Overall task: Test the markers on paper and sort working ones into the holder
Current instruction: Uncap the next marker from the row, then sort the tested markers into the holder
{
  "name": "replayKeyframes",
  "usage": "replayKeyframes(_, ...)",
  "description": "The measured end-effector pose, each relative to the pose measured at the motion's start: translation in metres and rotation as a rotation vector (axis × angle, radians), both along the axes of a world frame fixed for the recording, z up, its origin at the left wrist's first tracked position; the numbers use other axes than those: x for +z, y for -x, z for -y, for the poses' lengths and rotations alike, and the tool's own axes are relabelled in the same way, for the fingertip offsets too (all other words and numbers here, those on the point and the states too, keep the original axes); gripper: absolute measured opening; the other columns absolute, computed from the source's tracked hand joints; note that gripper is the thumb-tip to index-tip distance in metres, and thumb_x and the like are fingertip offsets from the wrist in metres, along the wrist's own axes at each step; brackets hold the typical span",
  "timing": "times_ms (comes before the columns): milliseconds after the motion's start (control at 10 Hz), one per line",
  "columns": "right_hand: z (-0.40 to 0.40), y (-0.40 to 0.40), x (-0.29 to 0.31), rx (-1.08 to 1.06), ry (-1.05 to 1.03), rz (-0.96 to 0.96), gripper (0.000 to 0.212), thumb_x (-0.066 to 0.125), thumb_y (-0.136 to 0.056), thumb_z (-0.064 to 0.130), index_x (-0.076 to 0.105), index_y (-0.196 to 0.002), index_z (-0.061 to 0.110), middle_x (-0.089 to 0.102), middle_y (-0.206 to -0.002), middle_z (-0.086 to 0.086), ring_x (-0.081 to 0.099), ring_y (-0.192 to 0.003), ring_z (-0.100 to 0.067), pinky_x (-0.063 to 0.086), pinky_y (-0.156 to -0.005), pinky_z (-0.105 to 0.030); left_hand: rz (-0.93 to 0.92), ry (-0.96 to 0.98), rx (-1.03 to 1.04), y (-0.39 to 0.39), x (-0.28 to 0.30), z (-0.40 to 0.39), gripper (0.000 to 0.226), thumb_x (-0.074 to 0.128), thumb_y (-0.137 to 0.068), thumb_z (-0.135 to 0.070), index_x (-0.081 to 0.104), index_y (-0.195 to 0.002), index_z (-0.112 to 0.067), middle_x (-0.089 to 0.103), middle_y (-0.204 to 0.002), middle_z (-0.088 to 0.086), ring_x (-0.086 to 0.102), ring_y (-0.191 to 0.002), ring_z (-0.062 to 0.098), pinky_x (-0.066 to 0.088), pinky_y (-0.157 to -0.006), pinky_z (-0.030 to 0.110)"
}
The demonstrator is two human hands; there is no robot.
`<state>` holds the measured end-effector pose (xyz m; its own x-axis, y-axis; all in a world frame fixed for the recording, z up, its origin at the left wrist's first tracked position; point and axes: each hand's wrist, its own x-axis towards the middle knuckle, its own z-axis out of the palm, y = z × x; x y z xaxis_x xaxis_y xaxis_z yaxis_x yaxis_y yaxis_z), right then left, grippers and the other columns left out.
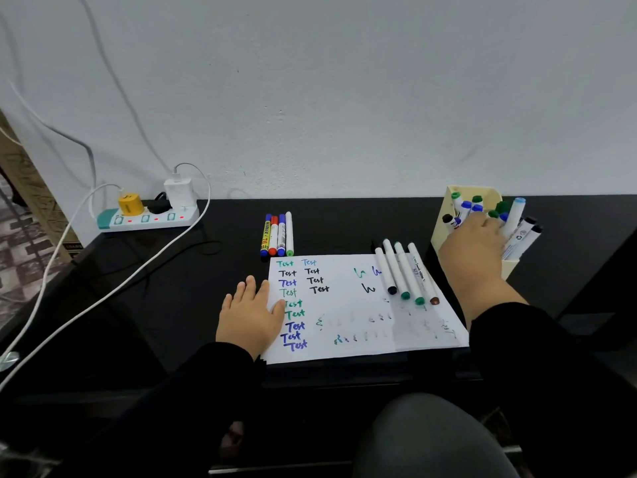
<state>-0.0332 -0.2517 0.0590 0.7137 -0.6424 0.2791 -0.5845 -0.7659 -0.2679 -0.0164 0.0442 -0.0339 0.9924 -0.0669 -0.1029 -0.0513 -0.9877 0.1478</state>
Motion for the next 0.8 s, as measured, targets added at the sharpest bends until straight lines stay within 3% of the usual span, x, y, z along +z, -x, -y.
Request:
replayKeyframes(200,-0.020,-0.001,0.008,0.134,0.077,-0.018,0.034,0.041,-0.099,0.025,0.048,-0.122,0.000,0.052,-0.121,-0.019,0.053,-0.110,-0.035,0.046,-0.086,-0.042,0.005,0.012,0.000,0.002,0.001,0.000,0.063,0.017,-0.097,-0.053,0.008,-0.150,-0.020,0.001,-0.158,0.005,0.002,-0.145,0.021,0.004,-0.117,0.039)
replayKeyframes(300,-0.028,-0.003,0.005,0.253,0.101,0.001,0.029,0.038,-0.099,0.021,0.052,-0.113,0.000,0.055,-0.114,-0.019,0.053,-0.106,-0.034,0.043,-0.081,-0.040,0.011,0.006,-0.003,0.003,0.001,0.000,0.063,0.017,-0.097,-0.052,0.008,-0.150,-0.020,0.001,-0.158,0.005,0.002,-0.145,0.021,0.004,-0.117,0.039)
replayKeyframes(600,-0.069,-0.035,-0.012,0.454,0.121,-0.127,0.029,0.039,-0.098,0.028,0.049,-0.112,0.006,0.056,-0.110,-0.015,0.056,-0.099,-0.031,0.039,-0.072,-0.035,0.010,0.004,0.018,-0.001,0.001,0.001,0.064,0.020,-0.097,-0.052,0.004,-0.150,-0.021,-0.001,-0.158,0.004,0.001,-0.145,0.019,0.003,-0.116,0.039)
replayKeyframes(800,-0.103,-0.063,-0.022,0.643,0.158,-0.169,0.029,0.039,-0.099,0.028,0.048,-0.116,0.006,0.054,-0.115,-0.014,0.053,-0.105,-0.031,0.036,-0.072,-0.034,0.023,0.030,0.032,-0.002,0.002,0.003,0.064,0.022,-0.096,-0.051,0.004,-0.150,-0.020,-0.002,-0.158,0.004,-0.001,-0.145,0.019,0.002,-0.116,0.039)
